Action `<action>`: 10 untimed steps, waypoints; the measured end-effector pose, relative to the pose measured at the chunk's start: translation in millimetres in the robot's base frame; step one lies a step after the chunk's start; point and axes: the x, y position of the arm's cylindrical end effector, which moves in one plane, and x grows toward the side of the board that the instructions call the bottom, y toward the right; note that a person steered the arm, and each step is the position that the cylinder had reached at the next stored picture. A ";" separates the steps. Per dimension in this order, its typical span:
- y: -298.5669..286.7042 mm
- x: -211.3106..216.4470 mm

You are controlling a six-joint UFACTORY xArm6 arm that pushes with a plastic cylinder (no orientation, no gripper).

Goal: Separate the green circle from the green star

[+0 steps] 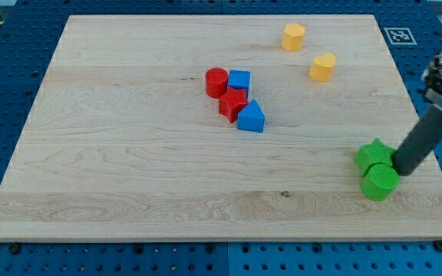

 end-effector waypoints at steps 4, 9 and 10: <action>-7.4 27.5; 16.5 63.4; -5.1 63.5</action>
